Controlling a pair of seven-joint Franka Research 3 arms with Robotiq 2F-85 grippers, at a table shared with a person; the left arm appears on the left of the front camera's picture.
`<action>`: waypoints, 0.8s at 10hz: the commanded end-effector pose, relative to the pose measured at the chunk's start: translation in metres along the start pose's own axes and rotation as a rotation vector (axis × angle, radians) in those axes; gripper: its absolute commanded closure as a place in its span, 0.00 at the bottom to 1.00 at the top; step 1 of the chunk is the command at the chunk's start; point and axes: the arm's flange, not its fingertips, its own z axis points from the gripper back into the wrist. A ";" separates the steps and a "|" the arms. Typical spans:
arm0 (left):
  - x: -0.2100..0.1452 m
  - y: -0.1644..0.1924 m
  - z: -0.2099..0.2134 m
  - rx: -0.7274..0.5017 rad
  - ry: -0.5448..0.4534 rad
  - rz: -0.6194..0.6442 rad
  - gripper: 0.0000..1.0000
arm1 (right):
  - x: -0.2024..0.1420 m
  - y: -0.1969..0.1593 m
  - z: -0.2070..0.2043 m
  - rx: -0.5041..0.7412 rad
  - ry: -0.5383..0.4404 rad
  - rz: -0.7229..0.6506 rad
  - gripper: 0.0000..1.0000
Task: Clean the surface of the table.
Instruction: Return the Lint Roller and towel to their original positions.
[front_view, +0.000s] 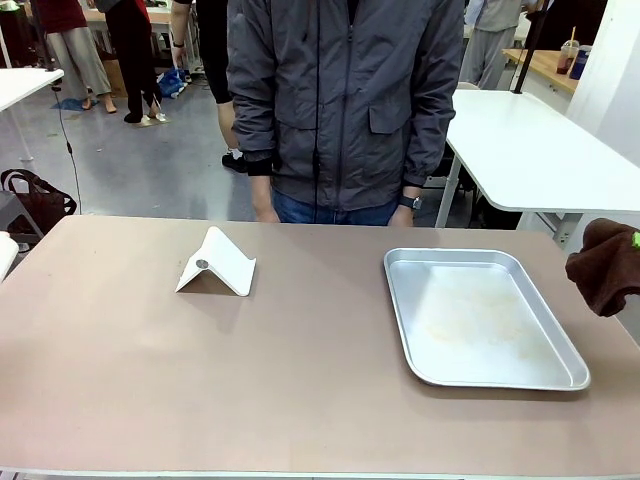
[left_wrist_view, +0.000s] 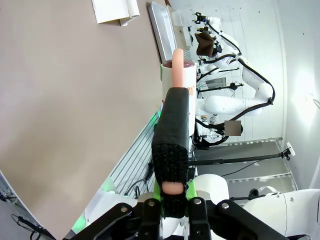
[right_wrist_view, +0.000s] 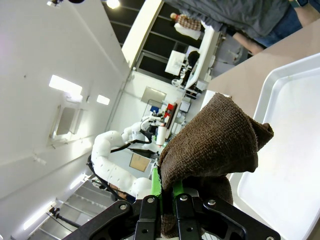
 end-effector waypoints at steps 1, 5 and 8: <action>0.005 -0.014 -0.008 -0.002 -0.002 -0.013 0.81 | 0.000 0.000 0.000 0.000 0.000 0.000 0.91; 0.035 -0.083 -0.057 0.016 0.062 0.007 0.81 | 0.013 0.019 -0.116 -0.157 0.170 0.015 0.91; 0.072 -0.131 -0.104 0.108 0.136 0.027 0.81 | 0.015 0.022 -0.206 -0.264 0.237 0.068 0.91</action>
